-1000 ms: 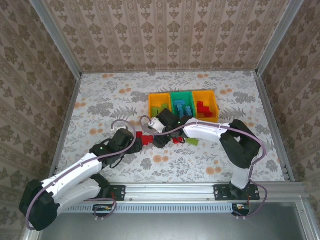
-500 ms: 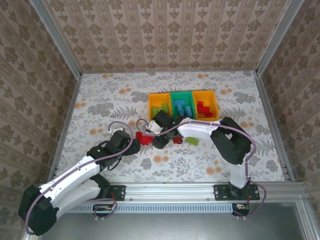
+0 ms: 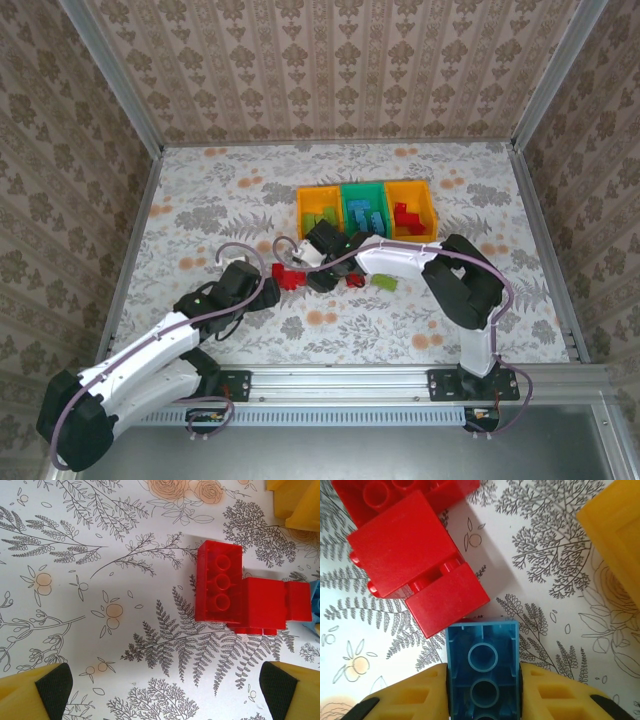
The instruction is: Sort the legos into containers by color
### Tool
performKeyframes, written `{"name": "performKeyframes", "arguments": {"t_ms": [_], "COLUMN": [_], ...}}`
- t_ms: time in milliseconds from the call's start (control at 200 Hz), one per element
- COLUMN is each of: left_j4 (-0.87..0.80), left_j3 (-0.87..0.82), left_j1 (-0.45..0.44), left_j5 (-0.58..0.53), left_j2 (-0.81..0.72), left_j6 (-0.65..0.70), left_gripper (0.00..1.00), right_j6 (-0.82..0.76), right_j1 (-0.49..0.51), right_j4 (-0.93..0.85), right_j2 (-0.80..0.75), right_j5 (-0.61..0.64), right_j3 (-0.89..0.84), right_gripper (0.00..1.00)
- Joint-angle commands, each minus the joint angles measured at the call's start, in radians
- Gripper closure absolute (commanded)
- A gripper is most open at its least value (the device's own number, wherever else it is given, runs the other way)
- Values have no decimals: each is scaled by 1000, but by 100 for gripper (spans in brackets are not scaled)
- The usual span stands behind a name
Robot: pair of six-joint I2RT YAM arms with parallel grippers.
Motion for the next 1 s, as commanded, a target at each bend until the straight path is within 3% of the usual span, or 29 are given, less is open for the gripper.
{"name": "performKeyframes", "arguments": {"t_ms": [0,235,595,995], "left_j4": [-3,9,40,58], "left_j3": [-5,-5,-12,-8], "left_j1": [7,8,9,10], "left_j5": [4,9,19,33], "left_j2": [-14,-14,0,26], "left_j6": [-17,-18,-20,-17], "left_gripper": [0,0,0,0], "right_j6": [31,64,244,299], "right_j1": [4,-67,-326,-356], "right_j4": [-15,-18,-3,-49], "right_j2": [-101,-214,-219,-67], "right_j5": [9,9,131,146], "right_j3": [6,-7,10,102], "right_gripper": [70,70,70,71]}}
